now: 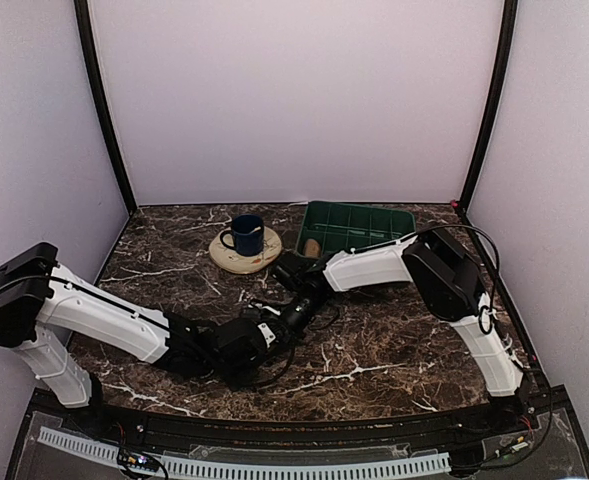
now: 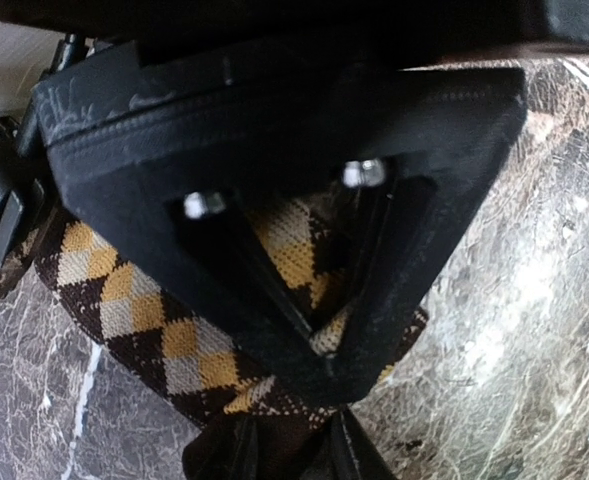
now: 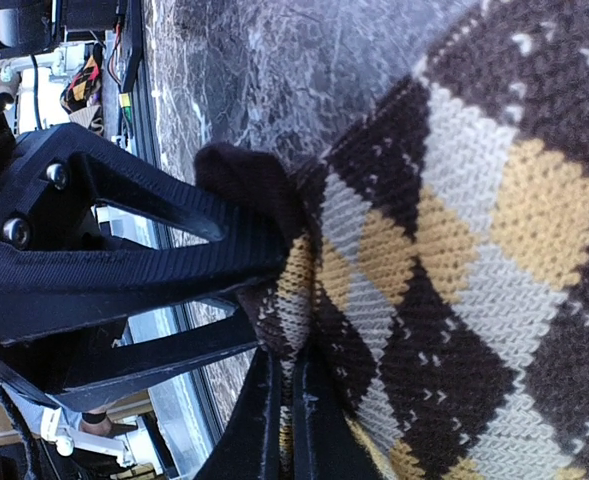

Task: Roll the socks
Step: Roll the sock at the center of the board.

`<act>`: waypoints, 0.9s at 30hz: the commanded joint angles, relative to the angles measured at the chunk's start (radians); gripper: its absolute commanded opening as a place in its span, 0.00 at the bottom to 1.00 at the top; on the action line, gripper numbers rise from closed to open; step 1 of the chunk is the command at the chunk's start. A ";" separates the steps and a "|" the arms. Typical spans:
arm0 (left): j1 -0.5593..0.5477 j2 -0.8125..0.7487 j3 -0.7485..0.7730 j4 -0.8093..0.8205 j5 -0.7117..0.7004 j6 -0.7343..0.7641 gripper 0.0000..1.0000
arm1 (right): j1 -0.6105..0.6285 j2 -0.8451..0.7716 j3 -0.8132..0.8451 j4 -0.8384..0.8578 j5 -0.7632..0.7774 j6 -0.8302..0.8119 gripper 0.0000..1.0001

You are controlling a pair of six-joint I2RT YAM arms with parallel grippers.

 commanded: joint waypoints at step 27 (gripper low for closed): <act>0.097 0.103 0.080 -0.124 0.461 0.123 0.00 | -0.069 -0.100 -0.148 0.137 -0.041 0.098 0.21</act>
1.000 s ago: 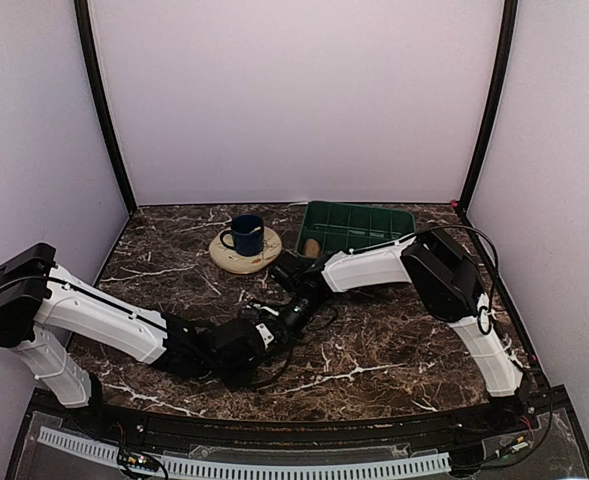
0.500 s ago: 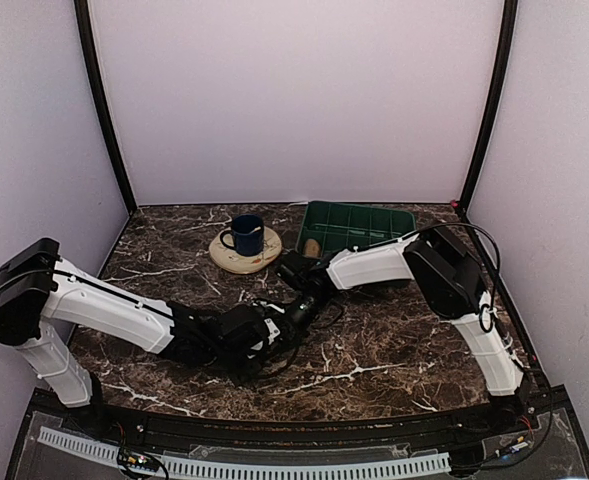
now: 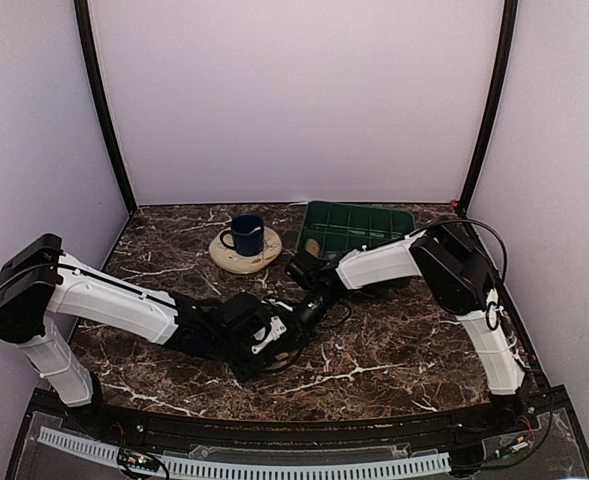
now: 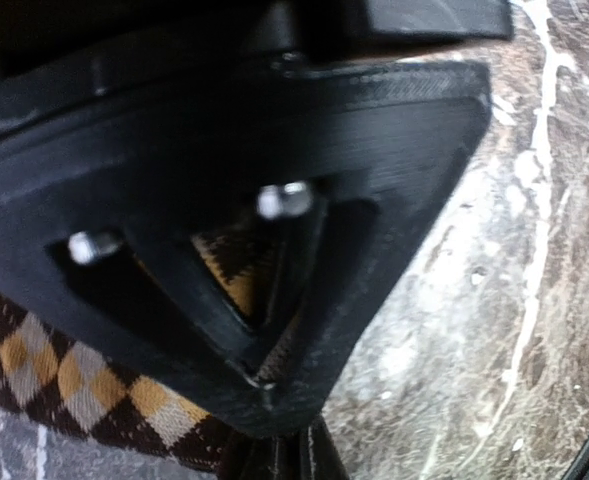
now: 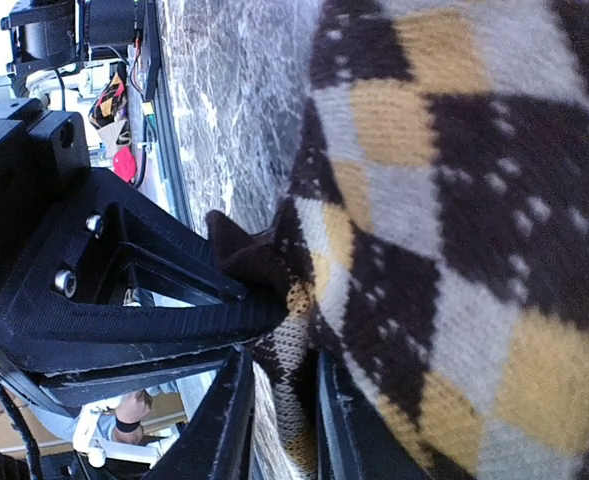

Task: Roll the socks
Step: Roll the sock at the center of the board.

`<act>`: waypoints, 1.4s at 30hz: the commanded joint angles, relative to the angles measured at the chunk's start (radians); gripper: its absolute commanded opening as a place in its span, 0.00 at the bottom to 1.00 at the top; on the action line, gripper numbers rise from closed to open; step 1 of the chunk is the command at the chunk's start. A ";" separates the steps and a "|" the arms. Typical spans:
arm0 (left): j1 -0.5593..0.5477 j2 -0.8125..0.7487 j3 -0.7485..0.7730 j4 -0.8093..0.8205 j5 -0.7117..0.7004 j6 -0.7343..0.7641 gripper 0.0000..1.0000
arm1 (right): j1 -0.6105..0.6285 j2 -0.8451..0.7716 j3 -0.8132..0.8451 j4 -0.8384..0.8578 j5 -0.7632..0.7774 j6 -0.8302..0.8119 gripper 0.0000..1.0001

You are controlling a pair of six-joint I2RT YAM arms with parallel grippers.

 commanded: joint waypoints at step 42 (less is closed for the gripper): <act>0.233 0.220 0.178 -0.363 0.713 0.131 0.00 | -0.094 -0.506 -0.694 0.669 0.405 0.156 0.24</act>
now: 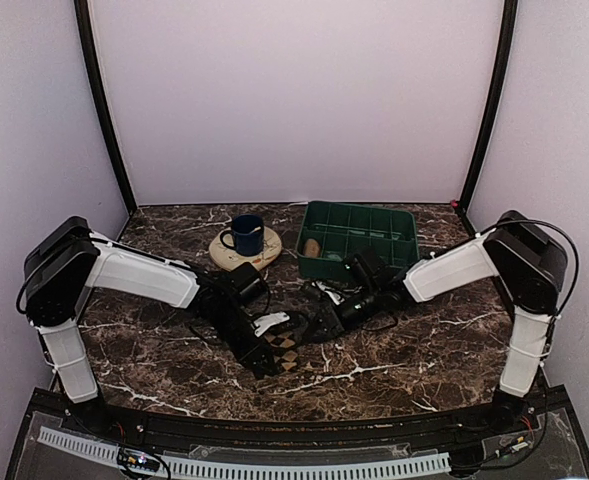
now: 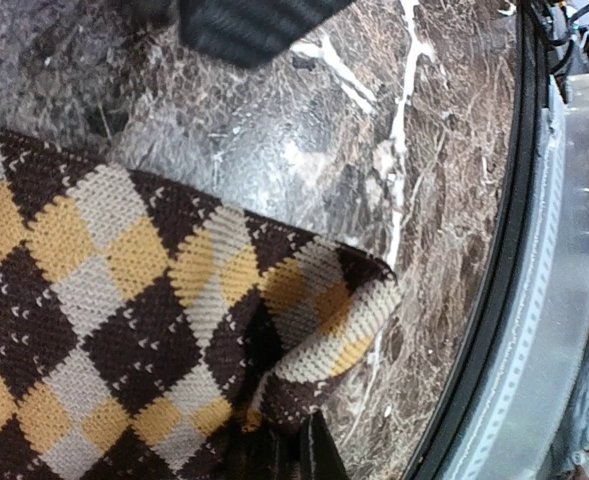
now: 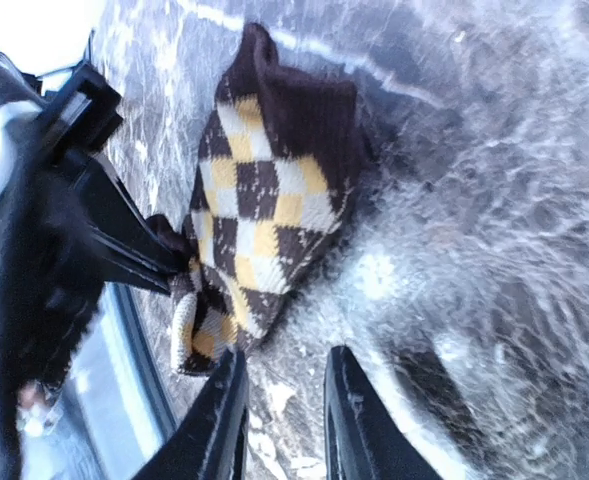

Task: Roll the socks
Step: Roll the sock at the center of the board.

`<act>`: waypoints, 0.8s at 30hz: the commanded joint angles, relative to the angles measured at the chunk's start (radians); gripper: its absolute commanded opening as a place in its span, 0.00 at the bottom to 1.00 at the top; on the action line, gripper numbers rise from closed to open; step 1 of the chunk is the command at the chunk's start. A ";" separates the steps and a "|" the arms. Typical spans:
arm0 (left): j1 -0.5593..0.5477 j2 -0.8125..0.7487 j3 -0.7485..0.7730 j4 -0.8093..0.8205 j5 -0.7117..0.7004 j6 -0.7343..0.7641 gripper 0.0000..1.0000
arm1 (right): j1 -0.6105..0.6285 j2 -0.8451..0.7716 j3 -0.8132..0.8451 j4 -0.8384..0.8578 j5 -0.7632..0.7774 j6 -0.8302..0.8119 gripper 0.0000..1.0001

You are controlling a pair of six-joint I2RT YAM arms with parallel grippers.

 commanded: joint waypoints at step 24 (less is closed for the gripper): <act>0.097 0.185 0.098 -0.287 0.206 0.107 0.00 | 0.355 -0.371 -0.235 0.109 0.624 -0.436 0.25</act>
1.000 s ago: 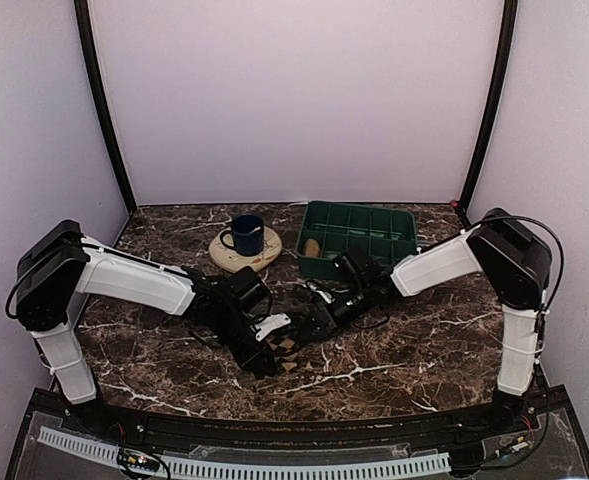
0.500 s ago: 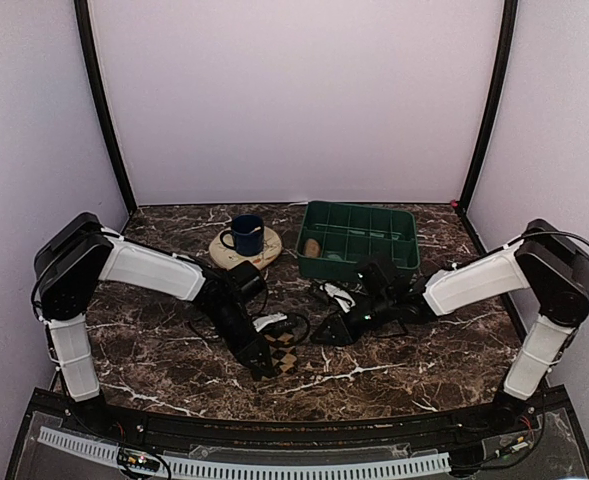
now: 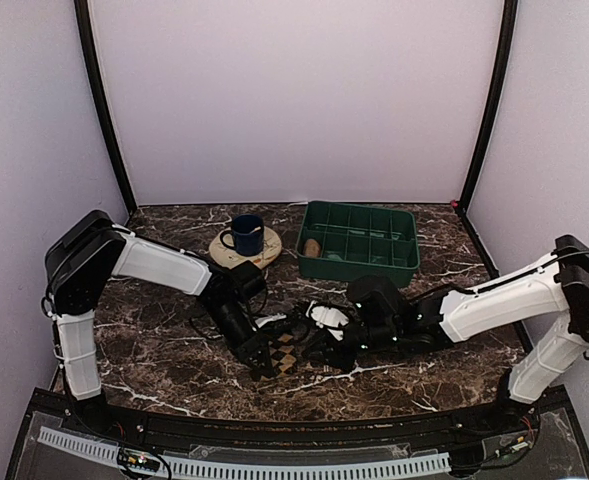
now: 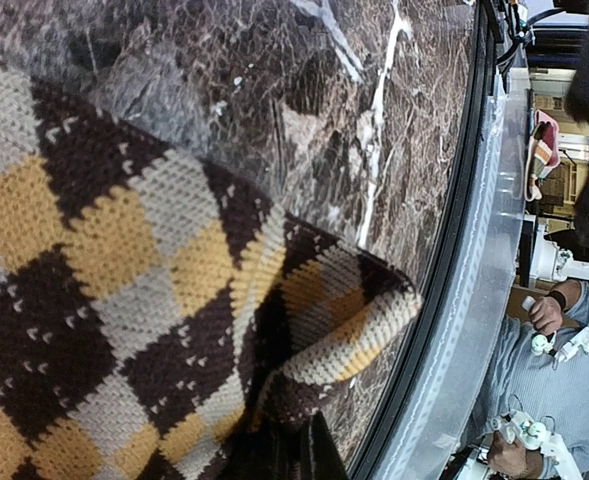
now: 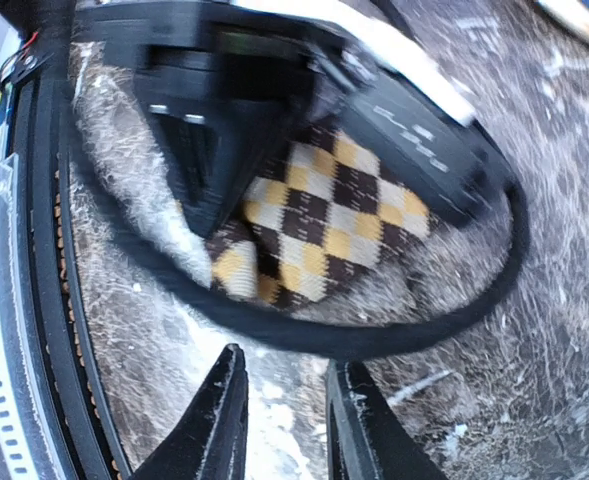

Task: Roll the socks
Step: Roll the sock at the center of the board.

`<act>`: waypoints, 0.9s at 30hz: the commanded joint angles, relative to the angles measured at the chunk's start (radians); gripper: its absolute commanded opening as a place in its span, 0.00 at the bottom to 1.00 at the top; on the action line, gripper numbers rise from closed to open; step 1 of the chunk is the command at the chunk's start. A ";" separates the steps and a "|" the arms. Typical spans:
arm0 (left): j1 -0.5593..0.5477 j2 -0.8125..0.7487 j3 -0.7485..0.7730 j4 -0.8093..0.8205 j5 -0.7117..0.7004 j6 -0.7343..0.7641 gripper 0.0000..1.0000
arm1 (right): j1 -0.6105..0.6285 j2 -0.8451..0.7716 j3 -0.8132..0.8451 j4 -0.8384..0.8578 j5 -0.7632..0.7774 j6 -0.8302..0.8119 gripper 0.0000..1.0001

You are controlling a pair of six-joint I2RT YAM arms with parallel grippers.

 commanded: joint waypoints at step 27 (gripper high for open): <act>0.018 0.098 0.013 -0.123 -0.028 0.064 0.00 | 0.249 0.218 0.234 -0.182 0.390 -0.424 0.35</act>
